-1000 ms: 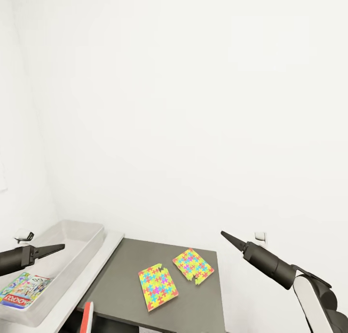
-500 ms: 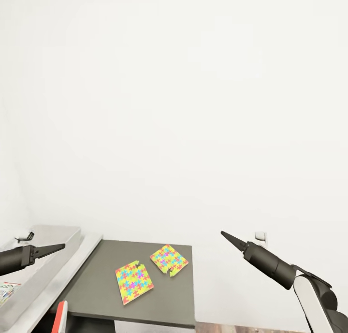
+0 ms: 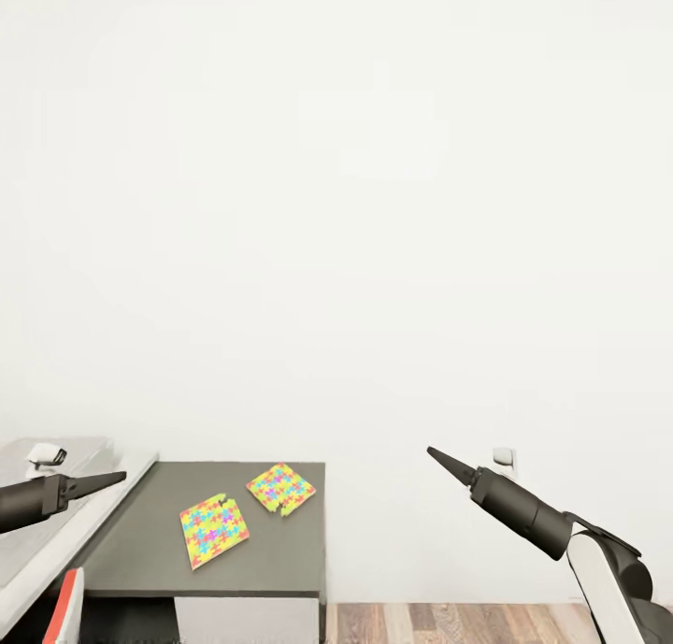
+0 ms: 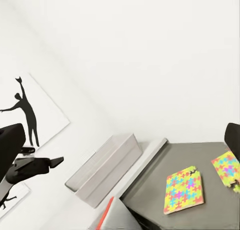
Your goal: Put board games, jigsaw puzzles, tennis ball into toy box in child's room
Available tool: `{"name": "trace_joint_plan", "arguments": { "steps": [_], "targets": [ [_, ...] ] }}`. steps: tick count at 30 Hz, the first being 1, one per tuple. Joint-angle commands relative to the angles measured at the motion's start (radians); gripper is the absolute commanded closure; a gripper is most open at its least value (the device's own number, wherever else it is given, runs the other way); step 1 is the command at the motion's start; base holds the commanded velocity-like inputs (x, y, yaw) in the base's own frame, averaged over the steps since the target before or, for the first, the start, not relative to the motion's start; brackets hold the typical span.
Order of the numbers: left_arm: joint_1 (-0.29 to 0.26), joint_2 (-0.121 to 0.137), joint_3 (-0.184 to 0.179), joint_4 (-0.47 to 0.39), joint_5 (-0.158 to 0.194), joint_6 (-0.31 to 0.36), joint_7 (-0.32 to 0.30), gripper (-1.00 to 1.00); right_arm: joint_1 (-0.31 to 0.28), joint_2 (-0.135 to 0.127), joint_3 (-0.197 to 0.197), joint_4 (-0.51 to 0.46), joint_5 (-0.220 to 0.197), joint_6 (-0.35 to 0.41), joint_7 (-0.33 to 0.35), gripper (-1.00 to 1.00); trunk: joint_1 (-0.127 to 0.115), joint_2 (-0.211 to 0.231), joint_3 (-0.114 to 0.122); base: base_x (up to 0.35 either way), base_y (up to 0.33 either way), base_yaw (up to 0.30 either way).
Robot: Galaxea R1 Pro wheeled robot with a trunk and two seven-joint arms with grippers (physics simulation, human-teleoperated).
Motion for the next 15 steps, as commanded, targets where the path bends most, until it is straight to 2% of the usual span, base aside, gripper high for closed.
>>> {"name": "trace_joint_plan", "arguments": {
  "steps": [1, 9, 15],
  "targets": [
    [0.0, 0.0, 0.0, 0.0, -0.001, 0.011, -0.004, -1.0, 0.0, 0.001, 0.0, 0.0, -0.004, 0.006, 0.0, -1.0, 0.0, -0.001, 0.0, -0.248, -0.208, -0.133],
    [0.001, 0.0, 0.0, 0.0, -0.001, 0.011, -0.004, -1.0, 0.0, 0.0, -0.001, 0.001, -0.005, 0.009, 0.001, -1.0, 0.0, -0.001, 0.0, -0.245, -0.207, -0.232],
    [0.001, 0.0, 0.0, 0.0, -0.001, 0.01, -0.004, -1.0, 0.0, 0.0, -0.001, 0.001, -0.005, 0.01, 0.001, -1.0, 0.0, -0.001, 0.0, -0.097, -0.101, -0.275]
  ]
}}
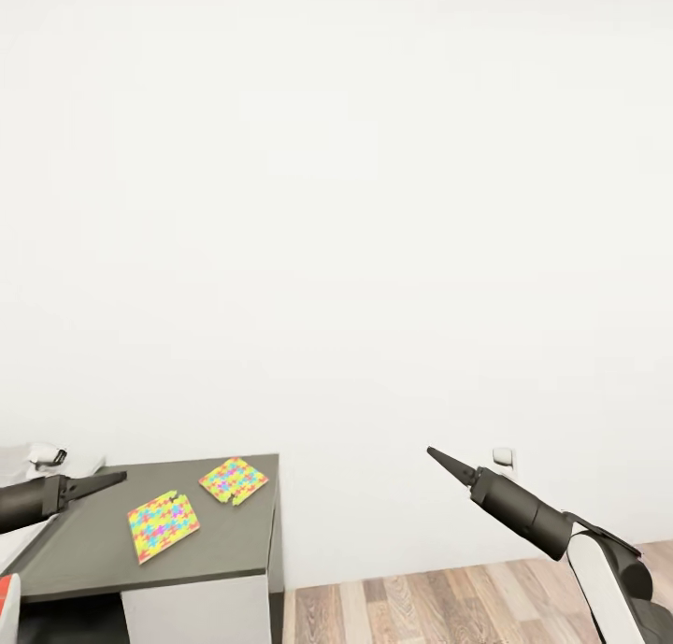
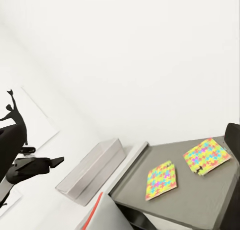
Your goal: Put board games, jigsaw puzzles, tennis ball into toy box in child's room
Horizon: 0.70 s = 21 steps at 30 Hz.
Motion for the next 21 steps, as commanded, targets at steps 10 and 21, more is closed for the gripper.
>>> {"name": "trace_joint_plan", "arguments": {
  "steps": [10, 21],
  "targets": [
    [0.0, 0.0, 0.0, 0.0, -0.001, 0.011, -0.004, -1.0, -0.001, 0.0, -0.001, 0.002, -0.005, 0.006, 0.0, -1.0, 0.0, 0.0, 0.0, -0.011, -0.012, -0.28],
    [0.0, -0.001, -0.001, 0.0, -0.001, 0.011, -0.004, -1.0, -0.001, 0.0, -0.002, 0.002, -0.005, 0.007, 0.0, -1.0, 0.0, 0.0, 0.0, -0.001, -0.001, -0.281]
  ]
}}
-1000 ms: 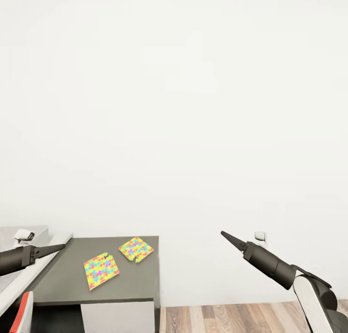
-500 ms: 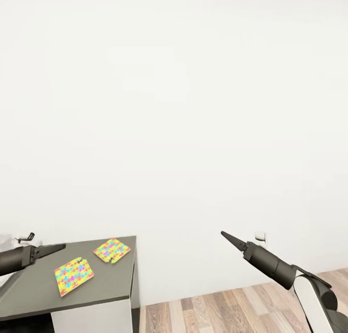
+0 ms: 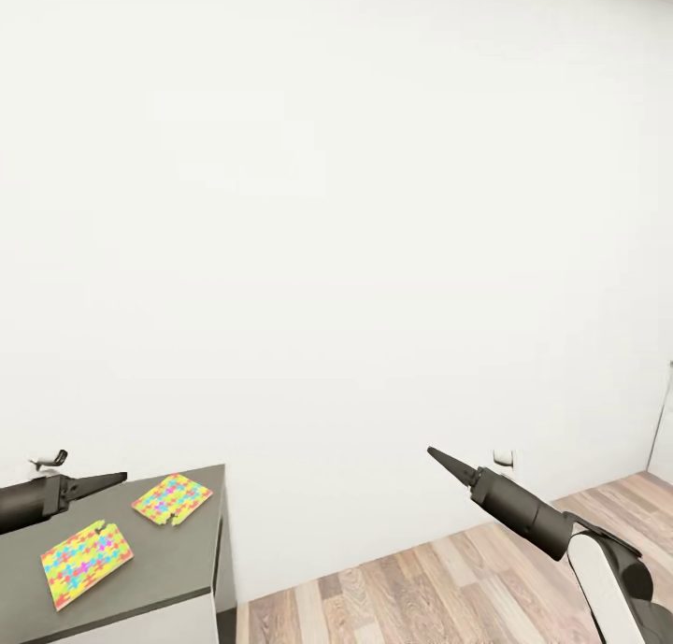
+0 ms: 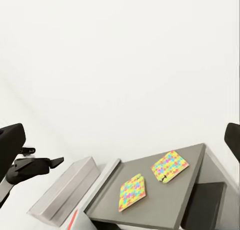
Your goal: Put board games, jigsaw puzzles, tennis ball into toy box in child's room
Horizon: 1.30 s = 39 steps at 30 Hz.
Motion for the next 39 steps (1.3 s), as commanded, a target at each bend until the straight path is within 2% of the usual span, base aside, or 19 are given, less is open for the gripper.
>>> {"name": "trace_joint_plan", "arguments": {
  "steps": [1, 9, 15, 19, 39],
  "targets": [
    [0.0, -0.001, 0.0, 0.0, -0.001, 0.011, -0.004, -1.0, -0.001, 0.0, -0.001, 0.001, -0.004, 0.006, 0.001, -1.0, 0.0, 0.0, 0.0, 0.0, 0.0, -0.281],
    [0.0, -0.018, -0.001, 0.0, -0.001, 0.011, -0.004, -1.0, -0.001, -0.002, -0.015, 0.001, -0.004, 0.009, 0.002, -1.0, 0.0, 0.0, 0.0, 0.0, 0.0, -0.281],
    [0.0, -0.033, 0.0, -0.004, -0.001, 0.011, -0.004, -1.0, -0.001, -0.006, -0.045, 0.036, -0.006, 0.01, 0.004, -1.0, 0.0, 0.0, 0.0, 0.0, 0.0, -0.281],
    [0.0, -0.034, 0.003, -0.01, -0.001, 0.011, -0.004, -1.0, -0.001, 0.0, -0.057, 0.053, -0.005, 0.008, 0.003, -1.0, 0.0, 0.0, 0.0, 0.0, 0.0, -0.281],
    [0.002, -0.035, 0.003, -0.023, -0.001, 0.011, -0.004, -1.0, -0.001, 0.0, -0.063, 0.058, -0.004, 0.006, 0.004, -1.0, 0.0, 0.0, 0.0, 0.0, 0.0, -0.281]
  ]
}}
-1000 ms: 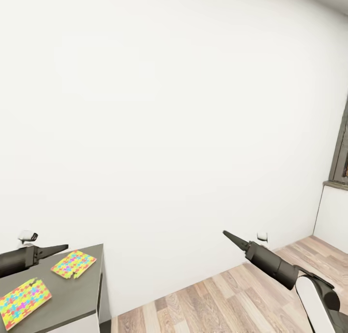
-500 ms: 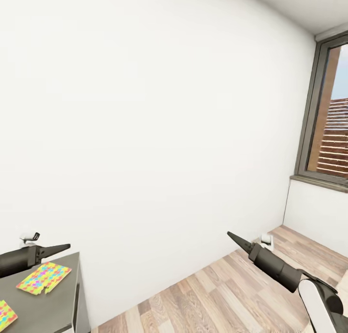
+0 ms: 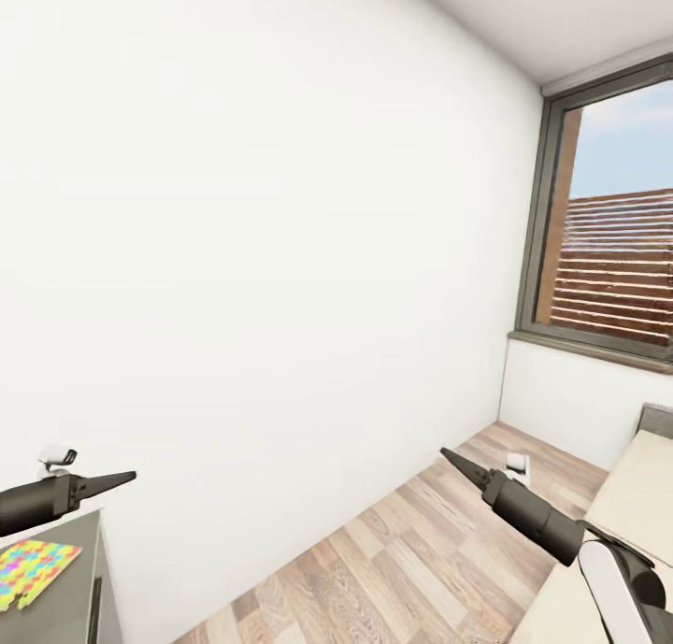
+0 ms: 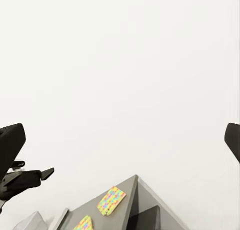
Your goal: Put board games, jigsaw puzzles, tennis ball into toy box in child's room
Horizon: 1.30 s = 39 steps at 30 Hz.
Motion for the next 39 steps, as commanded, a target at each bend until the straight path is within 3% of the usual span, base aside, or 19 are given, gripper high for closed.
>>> {"name": "trace_joint_plan", "arguments": {
  "steps": [1, 13, 39],
  "targets": [
    [0.0, 0.0, 0.001, 0.0, -0.001, 0.011, -0.004, -1.0, -0.001, 0.0, -0.002, 0.0, -0.004, 0.006, 0.001, -1.0, 0.0, 0.0, 0.0, 0.0, 0.0, -0.281],
    [0.0, 0.0, -0.001, 0.0, -0.001, 0.01, -0.004, -1.0, -0.001, -0.002, -0.031, 0.001, -0.006, 0.009, 0.002, -1.0, 0.0, 0.0, 0.0, 0.0, 0.0, -0.281],
    [0.0, -0.001, -0.006, 0.0, -0.001, 0.011, -0.004, -1.0, -0.001, 0.0, -0.048, 0.002, -0.007, 0.012, 0.001, -1.0, 0.0, 0.0, 0.0, -0.016, 0.0, -0.281]
  ]
}}
